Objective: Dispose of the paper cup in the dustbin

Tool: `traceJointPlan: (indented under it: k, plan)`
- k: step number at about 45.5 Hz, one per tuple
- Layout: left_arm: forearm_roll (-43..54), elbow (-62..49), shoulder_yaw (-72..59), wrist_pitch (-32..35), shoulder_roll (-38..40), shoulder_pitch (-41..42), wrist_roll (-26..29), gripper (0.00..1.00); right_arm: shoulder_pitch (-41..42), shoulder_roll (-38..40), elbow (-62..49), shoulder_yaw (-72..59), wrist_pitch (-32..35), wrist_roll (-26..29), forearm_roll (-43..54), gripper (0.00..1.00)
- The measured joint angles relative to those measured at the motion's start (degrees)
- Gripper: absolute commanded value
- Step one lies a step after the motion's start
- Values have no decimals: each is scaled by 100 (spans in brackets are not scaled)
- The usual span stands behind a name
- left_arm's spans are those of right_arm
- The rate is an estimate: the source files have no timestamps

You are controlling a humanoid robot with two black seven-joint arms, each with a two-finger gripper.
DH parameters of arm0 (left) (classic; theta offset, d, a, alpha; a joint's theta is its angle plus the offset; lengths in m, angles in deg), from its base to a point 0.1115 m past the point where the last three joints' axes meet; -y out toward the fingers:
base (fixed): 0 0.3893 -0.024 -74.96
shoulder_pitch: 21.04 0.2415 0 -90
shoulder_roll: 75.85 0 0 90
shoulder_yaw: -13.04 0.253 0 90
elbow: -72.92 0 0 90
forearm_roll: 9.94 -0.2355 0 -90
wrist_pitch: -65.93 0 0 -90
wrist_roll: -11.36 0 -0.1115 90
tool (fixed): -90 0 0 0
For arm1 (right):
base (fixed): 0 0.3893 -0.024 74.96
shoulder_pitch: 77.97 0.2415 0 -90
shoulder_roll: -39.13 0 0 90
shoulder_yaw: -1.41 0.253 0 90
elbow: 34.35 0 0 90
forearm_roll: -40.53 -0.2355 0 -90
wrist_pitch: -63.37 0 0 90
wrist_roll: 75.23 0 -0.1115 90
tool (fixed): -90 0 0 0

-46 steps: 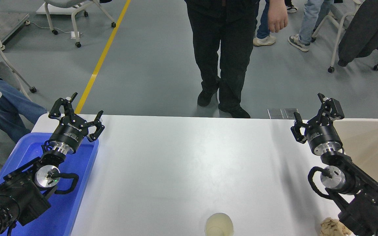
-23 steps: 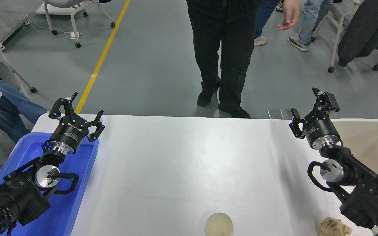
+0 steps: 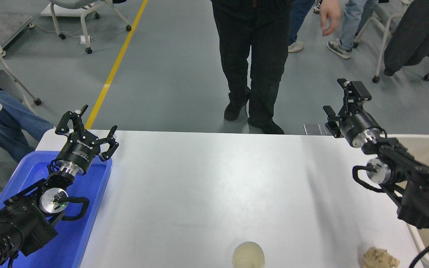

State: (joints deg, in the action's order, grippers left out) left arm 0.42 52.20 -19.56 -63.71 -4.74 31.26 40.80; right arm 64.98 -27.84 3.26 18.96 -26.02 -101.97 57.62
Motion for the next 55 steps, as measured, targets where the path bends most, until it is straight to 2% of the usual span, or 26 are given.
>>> traceJointPlan:
  k: [14, 24, 44, 55]
  plan:
    - [-2, 0, 0, 0, 0, 0, 0, 100, 1527, 98, -16, -3027, 68, -12, 260, 99]
    - [-2, 0, 0, 0, 0, 0, 0, 100, 2229, -138, 20, -4403, 331, -16, 1247, 99]
    - [-2, 1, 0, 0, -1, 0, 0, 100, 3108, -1009, 96, -5441, 1711, -36, 3293, 99]
    - [-3, -1, 0, 0, 0, 0, 0, 100, 3340, -1607, 258, -5848, 2288, -48, 3912, 99]
